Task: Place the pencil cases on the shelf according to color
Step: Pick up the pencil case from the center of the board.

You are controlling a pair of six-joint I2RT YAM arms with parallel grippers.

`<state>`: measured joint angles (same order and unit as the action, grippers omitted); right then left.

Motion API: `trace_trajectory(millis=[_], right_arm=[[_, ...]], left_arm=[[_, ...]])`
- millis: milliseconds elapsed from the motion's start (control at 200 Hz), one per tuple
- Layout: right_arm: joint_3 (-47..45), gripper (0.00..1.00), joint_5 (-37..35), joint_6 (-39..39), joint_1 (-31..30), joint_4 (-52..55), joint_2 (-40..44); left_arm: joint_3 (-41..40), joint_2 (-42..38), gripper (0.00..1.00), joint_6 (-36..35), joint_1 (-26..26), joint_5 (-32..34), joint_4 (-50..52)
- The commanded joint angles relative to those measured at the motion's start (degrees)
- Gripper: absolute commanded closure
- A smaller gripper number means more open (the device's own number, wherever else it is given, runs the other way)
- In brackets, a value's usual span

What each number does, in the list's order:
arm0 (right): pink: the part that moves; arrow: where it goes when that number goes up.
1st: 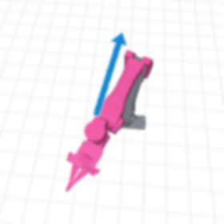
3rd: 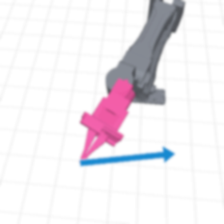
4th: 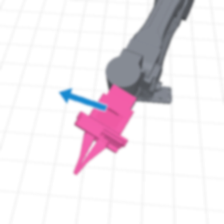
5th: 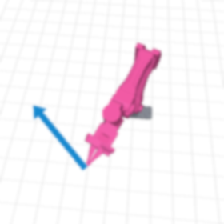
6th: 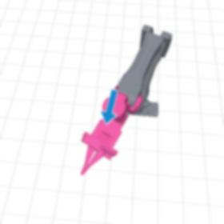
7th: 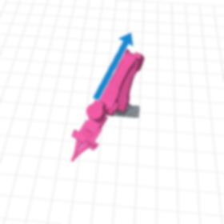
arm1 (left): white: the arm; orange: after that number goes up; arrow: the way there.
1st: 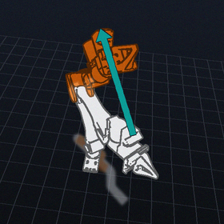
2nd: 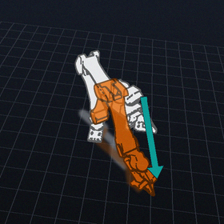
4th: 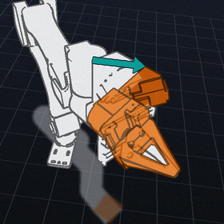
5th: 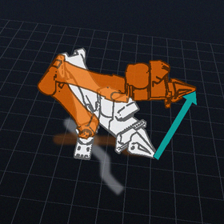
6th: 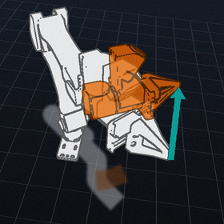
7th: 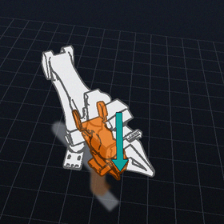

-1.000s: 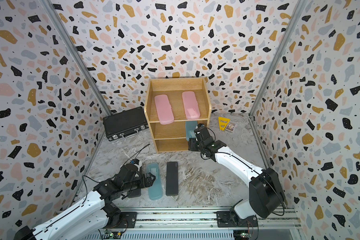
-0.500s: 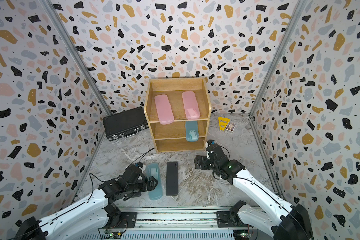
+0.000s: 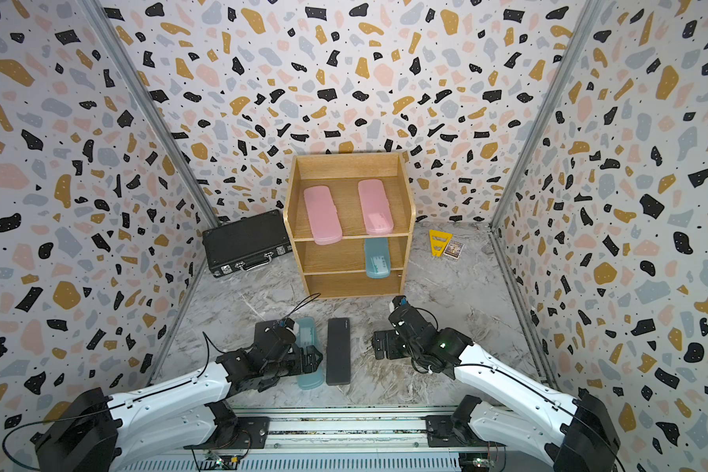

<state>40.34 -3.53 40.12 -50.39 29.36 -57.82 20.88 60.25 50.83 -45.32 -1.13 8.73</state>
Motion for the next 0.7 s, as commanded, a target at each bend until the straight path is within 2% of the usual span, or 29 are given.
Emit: trace_trajectory(millis=[0, 250, 260, 390, 470, 591, 691], right_arm=[[1.2, 0.0, -3.4, 1.9, -2.3, 0.3, -1.2], [6.0, 0.0, -9.5, 4.4, -10.4, -0.5, -6.8], [6.2, 0.0, -9.8, 4.5, -12.1, -0.6, -7.1], [9.2, 0.0, -12.8, 6.1, -17.1, -3.0, -11.9], [11.9, 0.0, -13.9, 6.9, -19.7, -3.3, -15.8], [16.4, 0.0, -16.9, 9.4, -24.0, -3.3, -22.0], [19.6, 0.0, -17.6, 11.2, -27.1, -4.4, -27.1]], left_arm=[[1.1, -0.5, 0.0, 1.1, -0.4, 3.4, 1.2], [2.3, -20.9, 0.0, -1.0, -0.2, 17.2, 19.1], [2.5, -21.5, 0.0, -1.2, -0.2, 17.5, 19.9], [5.4, -23.8, 0.0, -2.5, 1.7, 22.9, 28.8], [5.9, -22.5, 0.0, -5.2, 5.7, 22.2, 29.6], [5.5, -21.0, 0.0, -7.0, 13.3, 16.7, 26.6], [6.0, -21.1, 0.0, -8.2, 16.8, 15.0, 25.9]])
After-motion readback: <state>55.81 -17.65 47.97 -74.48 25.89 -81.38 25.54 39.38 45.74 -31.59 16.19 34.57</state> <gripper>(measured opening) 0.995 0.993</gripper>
